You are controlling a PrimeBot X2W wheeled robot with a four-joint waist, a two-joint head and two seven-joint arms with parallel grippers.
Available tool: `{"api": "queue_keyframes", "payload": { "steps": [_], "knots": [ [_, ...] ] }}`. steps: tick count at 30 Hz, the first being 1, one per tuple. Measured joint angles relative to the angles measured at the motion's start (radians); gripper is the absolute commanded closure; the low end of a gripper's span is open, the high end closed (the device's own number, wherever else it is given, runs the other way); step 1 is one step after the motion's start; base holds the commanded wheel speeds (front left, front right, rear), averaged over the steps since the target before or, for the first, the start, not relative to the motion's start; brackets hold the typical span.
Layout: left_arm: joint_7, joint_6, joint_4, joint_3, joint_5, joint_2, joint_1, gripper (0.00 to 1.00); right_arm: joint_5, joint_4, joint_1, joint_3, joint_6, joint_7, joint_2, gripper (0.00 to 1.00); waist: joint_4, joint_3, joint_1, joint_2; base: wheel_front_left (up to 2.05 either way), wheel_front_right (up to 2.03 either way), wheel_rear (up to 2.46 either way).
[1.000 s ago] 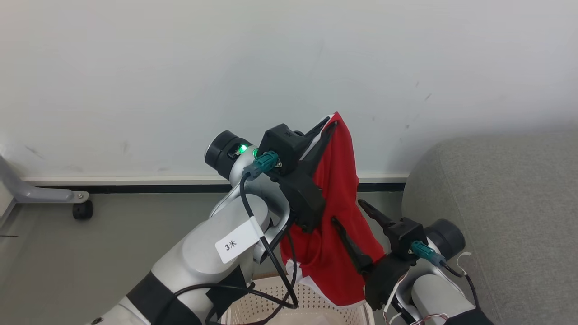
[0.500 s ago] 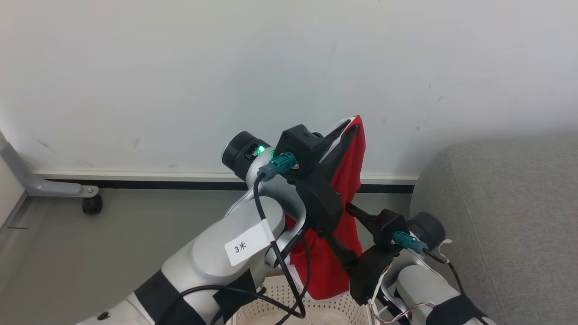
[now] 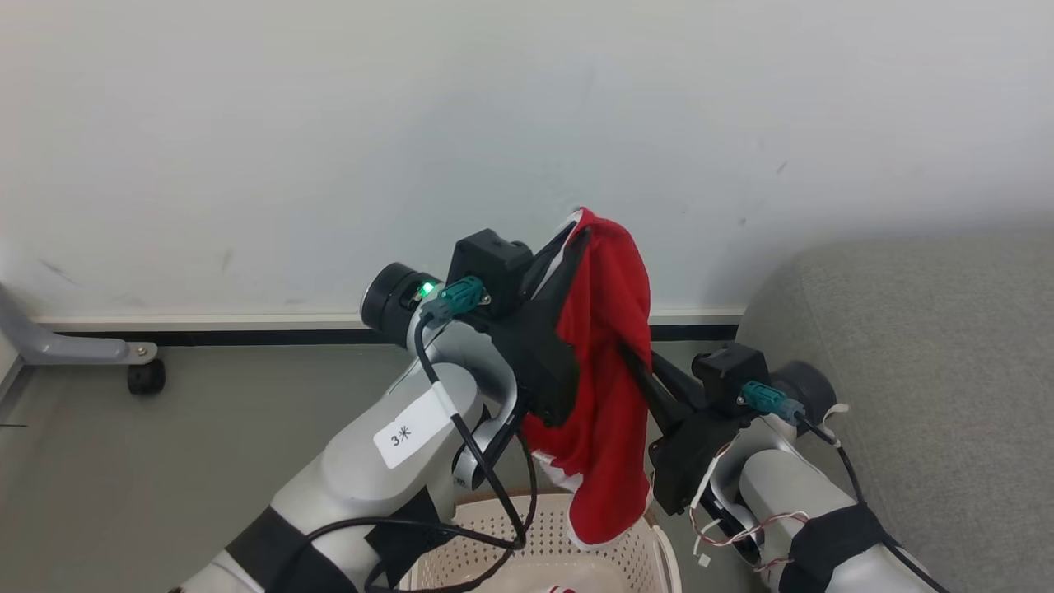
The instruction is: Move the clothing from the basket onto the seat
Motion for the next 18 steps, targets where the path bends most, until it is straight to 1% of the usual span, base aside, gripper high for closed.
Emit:
{"api": "queue_keyframes", "payload": {
  "steps": [1, 5, 10, 18],
  "knots": [
    [-0.001, 0.001, 0.005, 0.003, -0.002, 0.004, 0.008, 0.0, 0.0, 0.001, -0.002, -0.007, 0.0, 0.0, 0.0, 1.0, -0.005, 0.001, 0.0, 0.0, 0.0, 0.0, 0.0],
    [-0.021, 0.003, 0.018, 0.018, -0.006, 0.023, 0.042, 0.0, 0.0, 0.0, -0.017, -0.026, 0.0, 0.0, -0.007, 1.0, -0.028, 0.003, 0.0, 0.0, 0.0, 0.0, 0.0],
    [-0.036, 0.005, 0.019, 0.024, -0.005, 0.042, 0.089, 0.0, 0.0, -0.005, -0.022, -0.052, -0.002, 0.0, -0.047, 1.0, -0.058, 0.006, 0.0, 0.0, 0.0, 0.0, 0.0],
    [-0.054, 0.005, -0.008, 0.016, -0.003, 0.057, 0.183, 0.0, 0.0, -0.05, -0.024, -0.094, -0.023, 0.0, -0.107, 1.0, -0.11, 0.006, 0.0, 0.0, 0.0, 0.0, 0.0]
  ]
}}
